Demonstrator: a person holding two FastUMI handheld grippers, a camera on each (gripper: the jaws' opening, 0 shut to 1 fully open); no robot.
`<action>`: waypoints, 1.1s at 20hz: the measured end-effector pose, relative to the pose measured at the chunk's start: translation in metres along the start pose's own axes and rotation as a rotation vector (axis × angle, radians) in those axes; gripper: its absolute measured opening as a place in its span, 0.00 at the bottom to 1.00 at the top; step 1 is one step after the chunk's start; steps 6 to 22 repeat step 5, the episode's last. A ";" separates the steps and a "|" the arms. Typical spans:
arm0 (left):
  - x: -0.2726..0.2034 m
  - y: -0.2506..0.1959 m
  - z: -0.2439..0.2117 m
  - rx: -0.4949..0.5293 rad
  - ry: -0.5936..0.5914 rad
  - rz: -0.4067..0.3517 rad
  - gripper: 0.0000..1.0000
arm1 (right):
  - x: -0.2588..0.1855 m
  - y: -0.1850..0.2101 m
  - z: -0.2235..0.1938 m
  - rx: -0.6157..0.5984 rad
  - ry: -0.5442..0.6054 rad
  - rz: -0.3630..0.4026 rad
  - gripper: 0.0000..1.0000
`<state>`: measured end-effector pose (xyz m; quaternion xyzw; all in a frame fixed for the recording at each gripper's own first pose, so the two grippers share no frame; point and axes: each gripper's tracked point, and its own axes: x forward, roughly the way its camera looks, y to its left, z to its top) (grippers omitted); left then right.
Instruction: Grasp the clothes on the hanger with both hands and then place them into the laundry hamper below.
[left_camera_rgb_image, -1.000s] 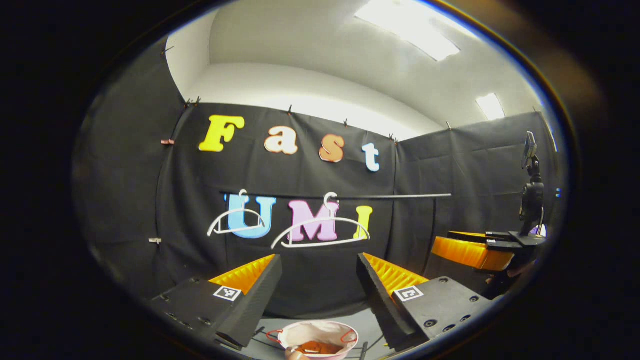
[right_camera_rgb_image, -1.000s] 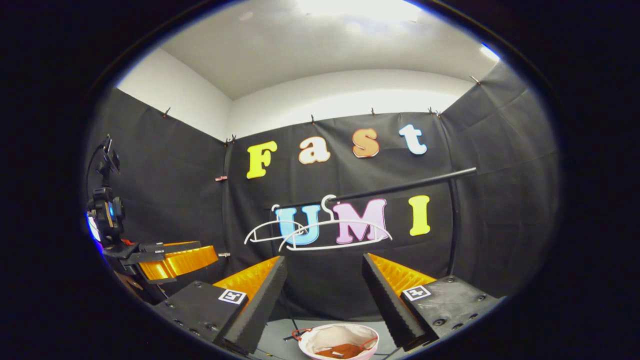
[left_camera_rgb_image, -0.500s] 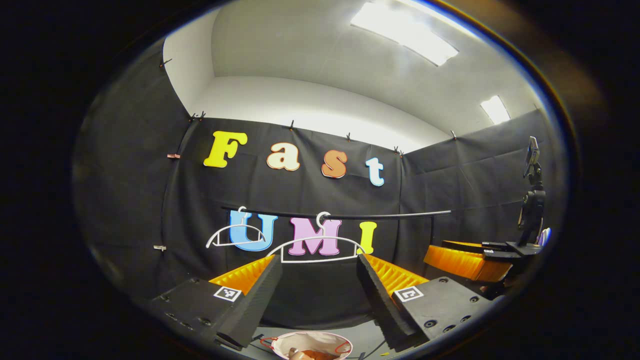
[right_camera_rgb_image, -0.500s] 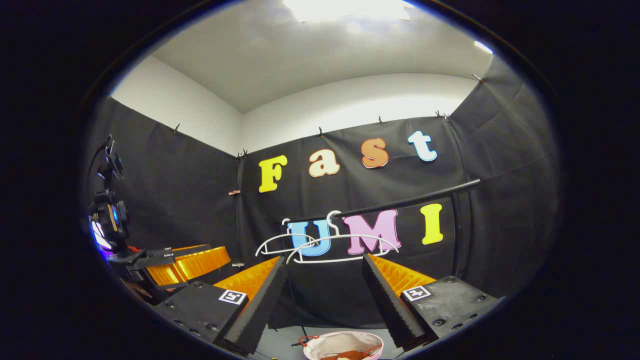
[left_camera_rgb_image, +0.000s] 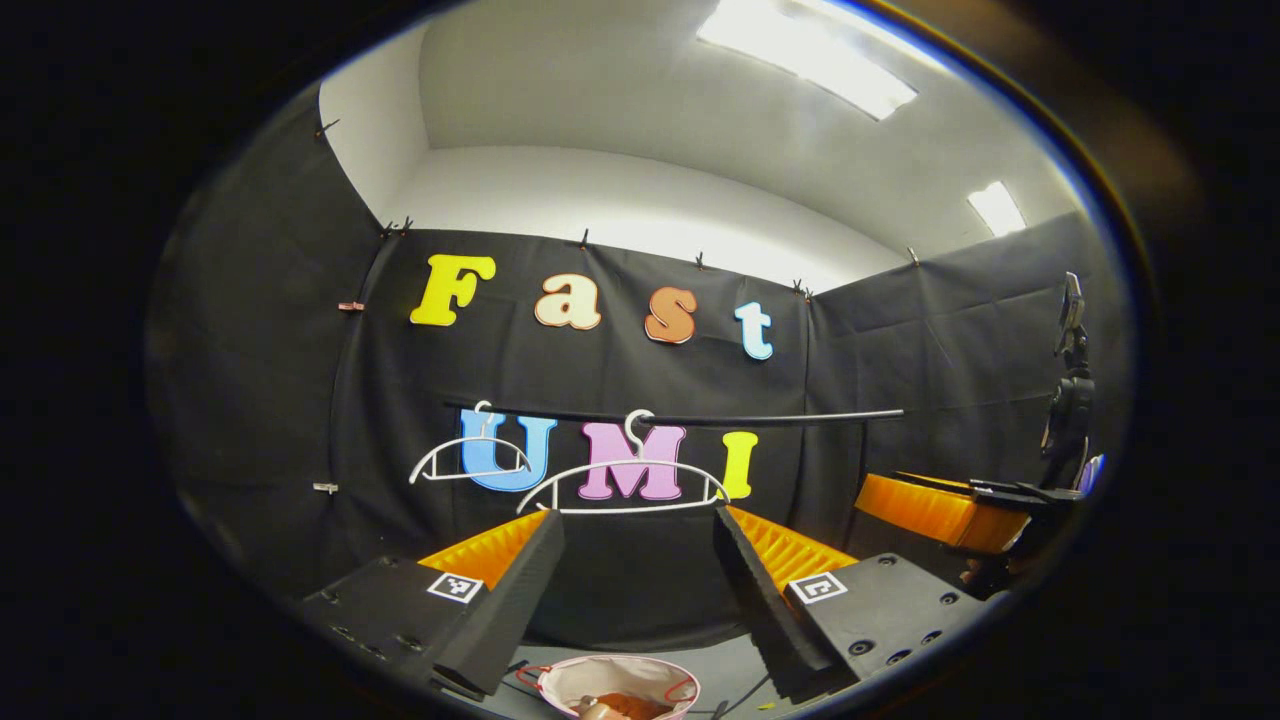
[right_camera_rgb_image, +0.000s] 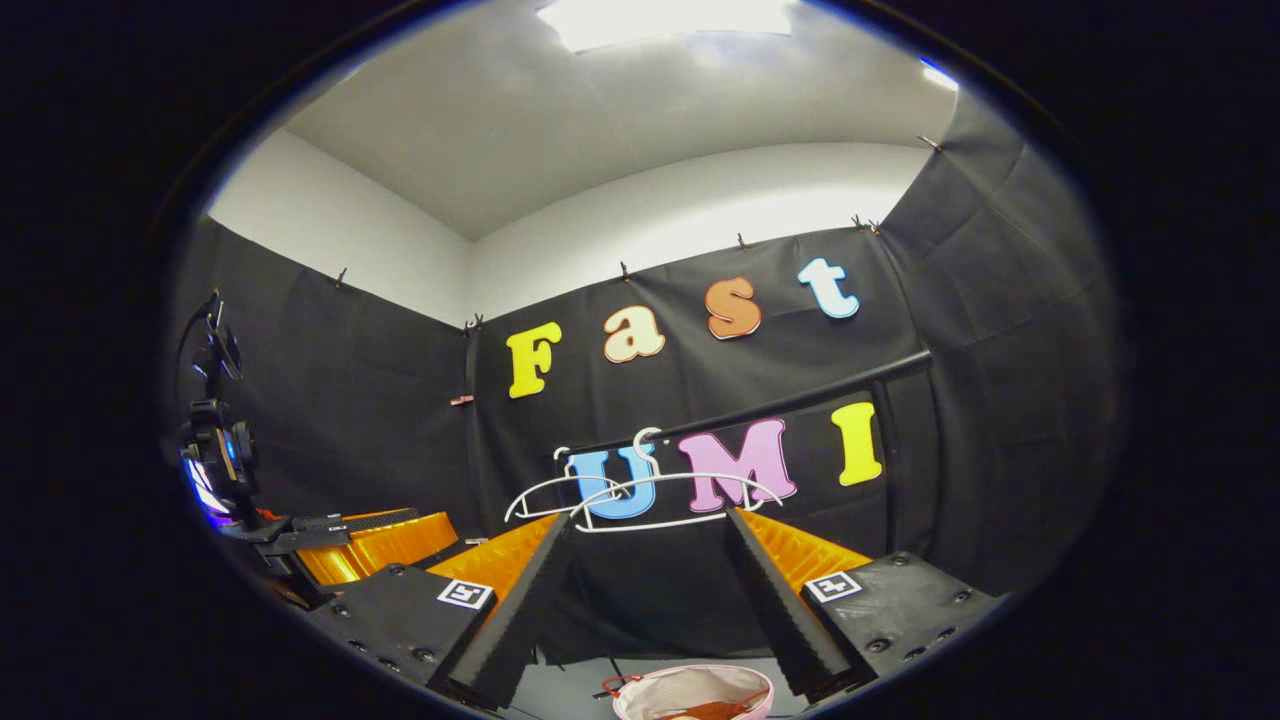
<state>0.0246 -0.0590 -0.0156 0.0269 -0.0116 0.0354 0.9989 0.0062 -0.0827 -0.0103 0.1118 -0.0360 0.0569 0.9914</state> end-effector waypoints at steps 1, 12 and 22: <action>0.000 -0.002 -0.001 0.000 0.000 -0.001 0.95 | 0.000 -0.002 0.000 0.001 -0.002 -0.004 0.97; 0.004 -0.008 -0.001 -0.001 0.007 -0.017 0.95 | 0.000 -0.007 -0.005 -0.022 0.003 -0.018 0.97; 0.004 -0.008 -0.001 -0.001 0.007 -0.017 0.95 | 0.000 -0.007 -0.005 -0.022 0.003 -0.018 0.97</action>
